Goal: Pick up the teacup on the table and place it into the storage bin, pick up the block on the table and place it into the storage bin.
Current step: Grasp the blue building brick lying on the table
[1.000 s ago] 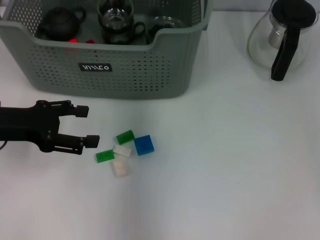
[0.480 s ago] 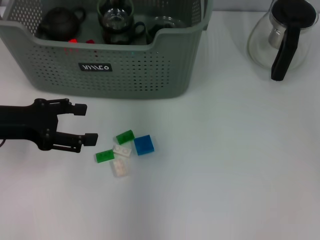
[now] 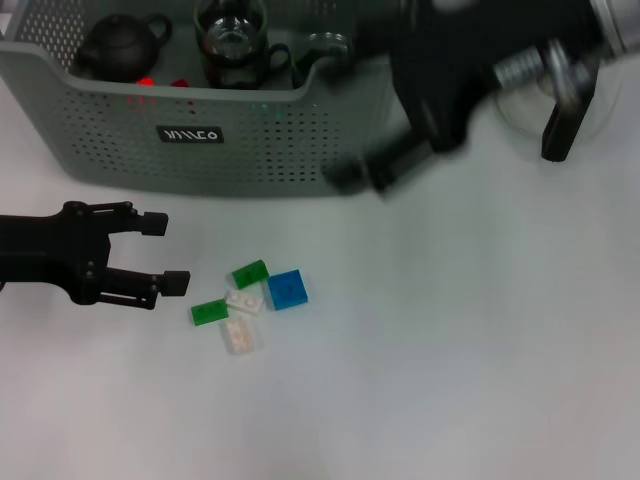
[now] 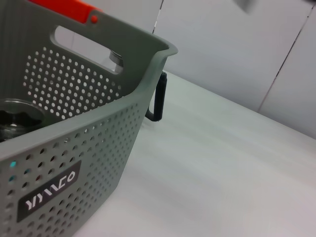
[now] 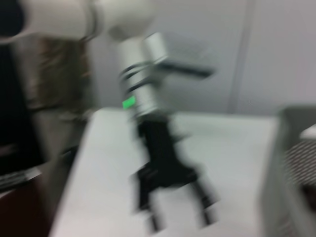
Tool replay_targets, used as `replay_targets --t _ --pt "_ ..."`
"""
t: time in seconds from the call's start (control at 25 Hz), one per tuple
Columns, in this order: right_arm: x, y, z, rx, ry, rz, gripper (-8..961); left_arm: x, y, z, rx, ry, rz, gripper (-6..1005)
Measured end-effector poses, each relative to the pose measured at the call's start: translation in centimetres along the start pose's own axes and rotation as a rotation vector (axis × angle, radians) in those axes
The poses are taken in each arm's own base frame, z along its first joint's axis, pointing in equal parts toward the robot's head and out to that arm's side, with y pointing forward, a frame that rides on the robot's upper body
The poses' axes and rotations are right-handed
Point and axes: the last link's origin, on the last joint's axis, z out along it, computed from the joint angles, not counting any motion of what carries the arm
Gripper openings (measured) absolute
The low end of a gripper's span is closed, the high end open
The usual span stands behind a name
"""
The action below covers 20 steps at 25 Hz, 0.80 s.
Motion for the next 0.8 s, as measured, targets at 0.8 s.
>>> replay_targets --t 0.8 --pt "7.4 -0.5 14.9 -0.019 0.411 -0.027 946 -0.1 0.1 0.1 -0.006 0.001 -0.010 883"
